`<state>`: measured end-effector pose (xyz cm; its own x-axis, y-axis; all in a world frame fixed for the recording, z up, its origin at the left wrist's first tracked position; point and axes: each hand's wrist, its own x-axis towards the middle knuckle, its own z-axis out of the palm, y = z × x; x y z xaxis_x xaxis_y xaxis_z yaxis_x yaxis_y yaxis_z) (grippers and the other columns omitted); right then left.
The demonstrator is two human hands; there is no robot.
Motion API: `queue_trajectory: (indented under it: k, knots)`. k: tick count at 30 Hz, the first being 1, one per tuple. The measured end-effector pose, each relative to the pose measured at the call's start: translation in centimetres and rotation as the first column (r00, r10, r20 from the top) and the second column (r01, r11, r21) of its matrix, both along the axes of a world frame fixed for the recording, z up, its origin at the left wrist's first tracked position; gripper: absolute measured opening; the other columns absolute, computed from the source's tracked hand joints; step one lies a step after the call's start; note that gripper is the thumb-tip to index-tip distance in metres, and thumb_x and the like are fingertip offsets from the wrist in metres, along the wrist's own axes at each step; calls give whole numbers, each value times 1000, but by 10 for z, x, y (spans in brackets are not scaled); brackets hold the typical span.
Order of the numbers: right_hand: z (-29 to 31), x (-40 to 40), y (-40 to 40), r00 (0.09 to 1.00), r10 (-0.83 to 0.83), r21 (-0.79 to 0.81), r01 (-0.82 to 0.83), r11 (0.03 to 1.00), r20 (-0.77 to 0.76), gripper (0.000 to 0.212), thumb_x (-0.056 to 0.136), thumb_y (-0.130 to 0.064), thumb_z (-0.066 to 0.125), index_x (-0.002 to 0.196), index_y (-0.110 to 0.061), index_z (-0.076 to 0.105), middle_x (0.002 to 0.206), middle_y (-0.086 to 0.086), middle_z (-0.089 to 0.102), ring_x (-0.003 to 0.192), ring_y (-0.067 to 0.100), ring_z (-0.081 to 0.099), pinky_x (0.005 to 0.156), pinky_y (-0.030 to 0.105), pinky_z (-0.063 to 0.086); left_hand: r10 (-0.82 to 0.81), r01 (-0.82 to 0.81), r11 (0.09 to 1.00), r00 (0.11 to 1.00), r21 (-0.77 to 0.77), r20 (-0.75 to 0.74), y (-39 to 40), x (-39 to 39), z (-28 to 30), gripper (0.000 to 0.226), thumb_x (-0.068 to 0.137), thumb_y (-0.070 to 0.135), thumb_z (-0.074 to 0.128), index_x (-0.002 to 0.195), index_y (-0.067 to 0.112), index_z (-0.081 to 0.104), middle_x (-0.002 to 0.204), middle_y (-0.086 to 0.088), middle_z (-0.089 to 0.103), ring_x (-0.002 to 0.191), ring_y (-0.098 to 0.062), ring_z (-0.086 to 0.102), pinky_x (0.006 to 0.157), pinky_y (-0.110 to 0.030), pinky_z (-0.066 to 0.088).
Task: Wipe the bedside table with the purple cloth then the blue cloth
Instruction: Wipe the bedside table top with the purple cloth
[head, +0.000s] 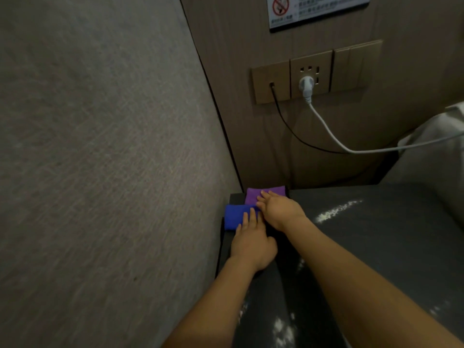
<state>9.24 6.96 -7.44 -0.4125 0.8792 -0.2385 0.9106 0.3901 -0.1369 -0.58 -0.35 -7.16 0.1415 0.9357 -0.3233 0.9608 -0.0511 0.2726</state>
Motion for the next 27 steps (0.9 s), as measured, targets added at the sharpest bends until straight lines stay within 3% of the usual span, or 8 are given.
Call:
queue_trajectory:
  k: [5, 22, 27]
  knots:
    - [-2, 4, 2, 992, -72, -29, 69, 997, -103, 45, 102, -23, 22, 146, -13, 27, 159, 8, 14, 146, 21, 15, 117, 34, 14, 15, -15, 1000, 1000, -1, -21, 3, 0, -1, 73, 93, 25, 36, 152, 10, -5, 161, -11, -10, 148, -26, -9, 119, -41, 0]
    - [3, 41, -8, 991, -99, -68, 93, 993, -88, 47, 103, -27, 21, 148, -15, 21, 160, 5, 8, 147, 20, 10, 117, 34, 12, 11, -12, 1000, 997, -2, -76, 16, 3, 1, 72, 95, 29, 36, 152, 10, -3, 161, -12, -10, 149, -27, -8, 119, -40, 2]
    - [4, 64, -11, 975, -161, -69, 152, 986, -153, 48, 102, -30, 25, 147, -14, 24, 159, 4, 14, 146, 18, 14, 117, 31, 13, 40, -41, 999, 996, -9, -82, 23, 6, 2, 72, 95, 29, 36, 152, 10, -3, 161, -12, -11, 149, -27, -8, 119, -40, 3]
